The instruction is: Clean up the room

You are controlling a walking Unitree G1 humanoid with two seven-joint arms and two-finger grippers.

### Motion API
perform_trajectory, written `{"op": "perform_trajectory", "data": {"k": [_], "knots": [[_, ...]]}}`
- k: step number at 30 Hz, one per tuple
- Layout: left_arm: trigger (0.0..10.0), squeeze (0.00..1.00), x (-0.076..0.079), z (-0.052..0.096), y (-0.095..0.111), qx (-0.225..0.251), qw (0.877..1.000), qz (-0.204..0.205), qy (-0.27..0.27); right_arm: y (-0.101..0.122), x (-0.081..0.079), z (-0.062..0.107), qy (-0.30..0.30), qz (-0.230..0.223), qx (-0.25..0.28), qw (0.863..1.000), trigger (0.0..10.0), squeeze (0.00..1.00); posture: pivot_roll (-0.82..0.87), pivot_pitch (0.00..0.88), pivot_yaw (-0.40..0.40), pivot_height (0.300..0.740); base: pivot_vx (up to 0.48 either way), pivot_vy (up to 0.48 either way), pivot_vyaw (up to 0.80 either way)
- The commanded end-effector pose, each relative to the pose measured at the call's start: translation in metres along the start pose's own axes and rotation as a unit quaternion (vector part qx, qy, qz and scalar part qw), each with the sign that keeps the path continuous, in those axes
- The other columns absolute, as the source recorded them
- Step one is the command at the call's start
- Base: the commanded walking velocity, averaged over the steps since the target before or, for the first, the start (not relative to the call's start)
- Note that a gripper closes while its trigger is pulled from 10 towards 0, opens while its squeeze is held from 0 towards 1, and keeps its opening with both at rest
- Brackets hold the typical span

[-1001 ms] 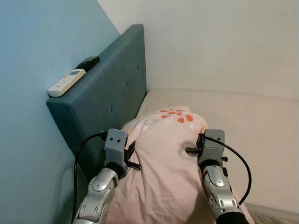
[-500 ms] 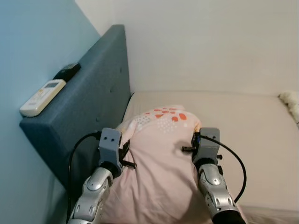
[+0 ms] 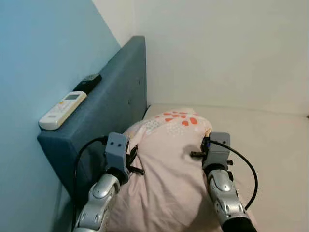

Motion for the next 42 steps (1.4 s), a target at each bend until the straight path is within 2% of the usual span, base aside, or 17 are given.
{"op": "perform_trajectory", "data": {"k": [1, 14, 19, 21, 36, 40, 41, 42], "knots": [[10.0, 0.0, -0.003, 0.001, 0.018, 0.036, 0.999, -0.002, 0.004, 0.009, 0.007, -0.003, -0.014, -0.005, 0.018, 1.0, 10.0, 0.0, 0.03, 0.007, 0.014, 0.74, 0.0, 0.0, 0.0], [10.0, 0.0, 0.006, 0.002, 0.017, 0.036, 0.999, -0.014, -0.016, 0.007, 0.009, -0.001, -0.021, -0.006, 0.016, 1.0, 10.0, 0.0, 0.03, 0.011, 0.021, 0.74, 0.0, 0.0, 0.0], [10.0, 0.0, 0.008, 0.001, 0.015, 0.03, 0.999, -0.021, -0.016, 0.007, 0.012, -0.001, -0.025, -0.006, 0.016, 1.0, 10.0, 0.0, 0.03, 0.012, 0.023, 0.74, 0.0, -0.432, 0.0], [10.0, 0.0, 0.006, 0.0, 0.013, 0.026, 1.0, 0.009, -0.009, 0.007, 0.013, -0.002, -0.026, -0.006, 0.016, 1.0, 10.0, 0.0, 0.03, 0.012, 0.023, 0.74, 0.0, 0.0, 0.0], [10.0, 0.0, 0.006, -0.004, 0.01, 0.019, 1.0, -0.018, -0.004, 0.01, 0.018, -0.004, -0.03, 0.0, 0.018, 0.999, 10.0, 0.0, 0.02, 0.015, 0.022, 0.74, 0.0, 0.0, 0.0], [10.0, 0.0, 0.013, -0.01, 0.006, 0.005, 0.998, -0.06, -0.025, 0.001, 0.022, -0.009, -0.027, 0.055, -0.011, 0.998, 10.0, 0.0, 0.02, 0.016, 0.016, 0.74, 0.0, 0.0, 0.0], [10.0, 0.0, 0.015, -0.012, 0.006, 0.004, 0.998, -0.062, -0.029, 0.001, 0.025, -0.012, -0.034, 0.077, -0.016, 0.996, 10.0, 0.0, 0.02, 0.016, 0.018, 0.74, 0.0, 0.0, 0.0], [10.0, 0.0, 0.015, -0.012, 0.006, 0.004, 0.998, -0.062, -0.029, 0.001, 0.025, -0.012, -0.034, 0.077, -0.016, 0.996, 10.0, 0.0, 0.02, 0.016, 0.018, 0.74, 0.0, 0.0, 0.0]]}}
Point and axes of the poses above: a point about 5 cm out from each wrist's last joint towards the gripper, its own z axis pointing back from the gripper into the wrist, its own y axis along the axis of the wrist's last joint, x = y × z, the point moved 6 cm from there along -z, pointing out of the wrist towards the gripper, and after that the axes turned 2 degrees about z, right-handed, at the moved point
